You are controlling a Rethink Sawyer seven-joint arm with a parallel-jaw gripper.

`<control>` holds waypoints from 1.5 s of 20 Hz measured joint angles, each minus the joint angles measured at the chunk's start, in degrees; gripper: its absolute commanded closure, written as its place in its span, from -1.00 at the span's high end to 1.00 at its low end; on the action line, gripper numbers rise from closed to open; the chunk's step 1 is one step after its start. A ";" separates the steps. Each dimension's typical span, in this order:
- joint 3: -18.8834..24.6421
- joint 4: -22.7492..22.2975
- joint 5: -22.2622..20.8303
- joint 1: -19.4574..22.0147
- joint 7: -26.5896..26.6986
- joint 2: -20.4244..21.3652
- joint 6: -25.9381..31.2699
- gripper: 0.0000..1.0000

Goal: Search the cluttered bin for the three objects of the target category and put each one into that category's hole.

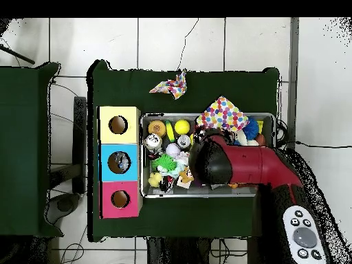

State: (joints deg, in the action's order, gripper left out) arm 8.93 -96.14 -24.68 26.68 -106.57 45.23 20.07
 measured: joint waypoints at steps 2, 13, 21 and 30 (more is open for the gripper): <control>-1.91 0.09 -0.46 -1.44 0.00 -0.79 0.01 1.00; -14.62 1.21 -4.12 -15.69 0.00 -5.54 -0.01 1.00; -18.21 1.45 -1.54 -18.67 0.00 -6.04 -0.05 1.00; -20.21 1.44 2.68 -17.94 0.00 -7.26 -1.56 1.00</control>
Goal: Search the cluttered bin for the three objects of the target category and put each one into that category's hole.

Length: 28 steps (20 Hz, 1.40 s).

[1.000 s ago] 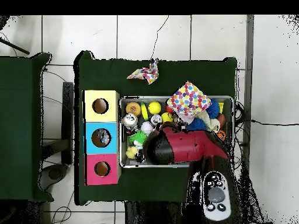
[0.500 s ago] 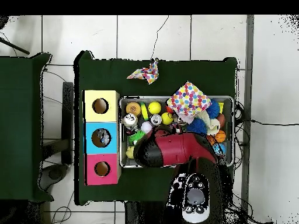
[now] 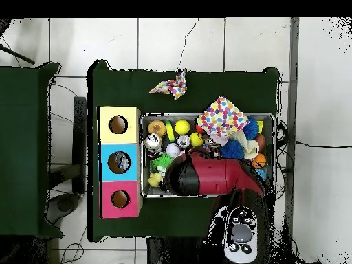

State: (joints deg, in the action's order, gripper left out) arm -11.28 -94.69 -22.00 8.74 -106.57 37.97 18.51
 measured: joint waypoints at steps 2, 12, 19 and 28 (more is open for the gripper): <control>-0.62 0.00 0.78 -0.44 0.00 -1.03 0.00 1.00; -1.50 -0.24 2.90 -2.83 0.00 -6.07 -0.63 1.00; -3.66 -1.94 5.16 -5.81 -0.28 -8.77 -2.16 1.00; -5.97 -5.77 8.80 -8.88 -1.57 -10.84 -7.46 1.00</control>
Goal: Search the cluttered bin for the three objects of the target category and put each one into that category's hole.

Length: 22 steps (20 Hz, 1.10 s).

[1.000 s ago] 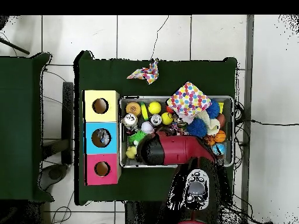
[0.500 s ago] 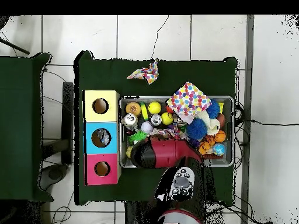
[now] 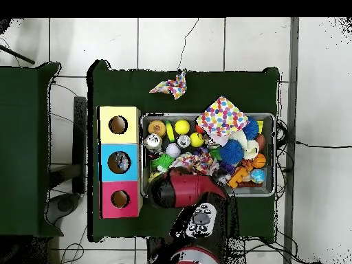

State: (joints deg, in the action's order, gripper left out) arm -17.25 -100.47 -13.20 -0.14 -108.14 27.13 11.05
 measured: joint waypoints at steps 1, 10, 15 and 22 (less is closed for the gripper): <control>-0.11 -0.85 0.41 -0.17 -0.05 -0.19 -1.32 1.00; -0.89 -5.18 1.95 0.39 -0.15 -2.03 -14.84 1.00; -1.19 -5.90 2.28 1.11 -0.15 -4.34 -22.36 1.00; -1.46 -6.86 2.95 1.45 -0.15 -7.87 -30.79 1.00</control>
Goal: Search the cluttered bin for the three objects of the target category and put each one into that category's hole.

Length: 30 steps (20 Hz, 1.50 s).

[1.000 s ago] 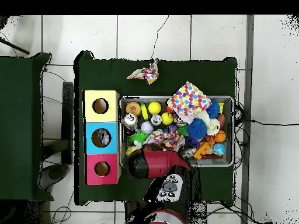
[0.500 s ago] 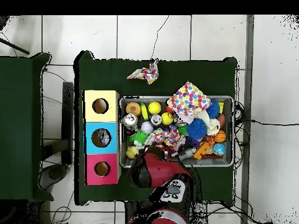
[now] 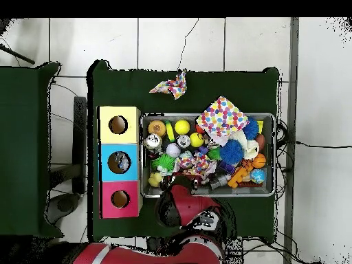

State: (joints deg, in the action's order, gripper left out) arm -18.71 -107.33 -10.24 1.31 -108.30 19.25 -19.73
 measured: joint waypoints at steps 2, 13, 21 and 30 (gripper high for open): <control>-0.21 -0.25 0.76 0.00 0.00 -1.01 -3.45 1.00; -0.86 -1.10 3.20 -0.05 0.00 -3.88 -13.74 -1.00; -0.95 -1.23 4.36 -0.12 0.00 -3.93 -13.74 -1.00; -1.25 -4.59 4.88 -0.64 0.00 8.07 6.40 -1.00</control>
State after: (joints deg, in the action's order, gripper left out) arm -19.96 -111.92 -5.36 0.68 -108.30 27.32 -13.33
